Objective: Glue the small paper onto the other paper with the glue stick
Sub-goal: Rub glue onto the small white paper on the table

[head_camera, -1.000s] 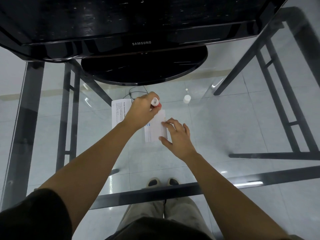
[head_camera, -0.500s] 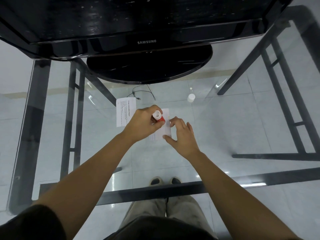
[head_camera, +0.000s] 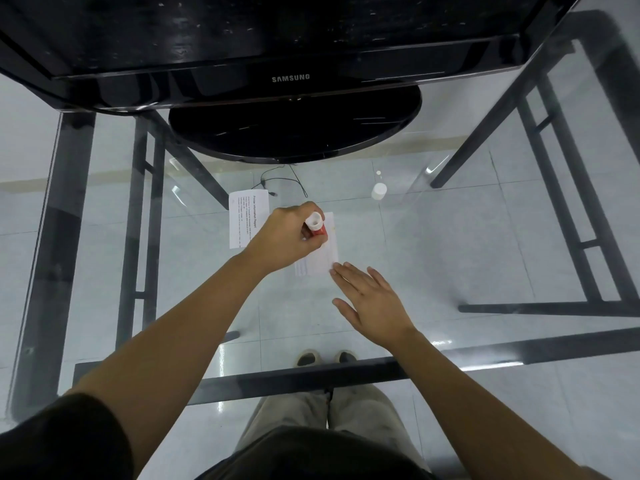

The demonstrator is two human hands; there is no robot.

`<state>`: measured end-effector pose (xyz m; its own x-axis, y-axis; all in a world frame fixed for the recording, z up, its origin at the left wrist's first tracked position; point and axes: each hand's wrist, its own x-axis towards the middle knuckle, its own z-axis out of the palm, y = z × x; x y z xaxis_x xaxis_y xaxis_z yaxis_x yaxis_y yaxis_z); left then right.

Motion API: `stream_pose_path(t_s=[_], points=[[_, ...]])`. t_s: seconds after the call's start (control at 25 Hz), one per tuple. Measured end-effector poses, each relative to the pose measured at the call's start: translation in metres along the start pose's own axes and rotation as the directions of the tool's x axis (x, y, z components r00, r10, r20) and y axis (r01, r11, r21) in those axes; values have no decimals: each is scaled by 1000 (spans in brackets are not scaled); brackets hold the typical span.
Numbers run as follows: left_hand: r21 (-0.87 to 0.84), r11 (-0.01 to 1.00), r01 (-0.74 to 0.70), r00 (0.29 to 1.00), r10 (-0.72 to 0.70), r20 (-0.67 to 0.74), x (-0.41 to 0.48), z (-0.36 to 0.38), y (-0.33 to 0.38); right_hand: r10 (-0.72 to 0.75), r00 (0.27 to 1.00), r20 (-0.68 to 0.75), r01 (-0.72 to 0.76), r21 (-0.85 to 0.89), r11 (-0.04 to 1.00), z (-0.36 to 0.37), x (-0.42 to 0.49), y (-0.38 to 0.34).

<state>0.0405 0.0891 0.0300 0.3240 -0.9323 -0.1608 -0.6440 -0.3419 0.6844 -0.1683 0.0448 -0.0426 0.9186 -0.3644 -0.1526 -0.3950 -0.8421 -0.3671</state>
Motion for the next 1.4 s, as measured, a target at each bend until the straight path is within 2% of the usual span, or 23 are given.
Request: stream_pose_path(t_s=[0.08,0.24,0.4,0.48,0.64,0.8,0.84,1.0,1.2,1.4], points=[[9,1000,14,1000,-14,-1,5,-4,-2,2,1000,-8,-1,26,1000,1,0,0],[-21,998,54,990,-56,-132,6,-7,-4,9,999,-49,-6,64,998,1,0,0],[-18,999,-32,998,33,57,-14,4,-2,8,998,-62,-5,48,999,1,0,-1],[-28,999,-26,998,28,60,-18,6,-4,14,998,-67,-11,43,999,1,0,-2],[22,999,-41,997,42,-70,-14,0,-5,17,998,-61,-15,29,999,1,-1,-2],[16,995,-95,989,93,114,-22,2,-3,19,998,-53,-18,29,999,1,0,-1],[26,995,-94,989,90,119,-22,2,-4,20,999,-43,-19,29,999,1,0,-2],[40,997,-64,997,65,-29,-15,-3,-7,25,999,-25,-24,36,999,2,0,0],[27,991,-128,990,126,57,-11,6,4,22,1000,-22,-21,38,999,2,1,0],[47,996,-79,995,81,-50,3,-3,0,16,999,-32,-15,38,999,3,0,0]])
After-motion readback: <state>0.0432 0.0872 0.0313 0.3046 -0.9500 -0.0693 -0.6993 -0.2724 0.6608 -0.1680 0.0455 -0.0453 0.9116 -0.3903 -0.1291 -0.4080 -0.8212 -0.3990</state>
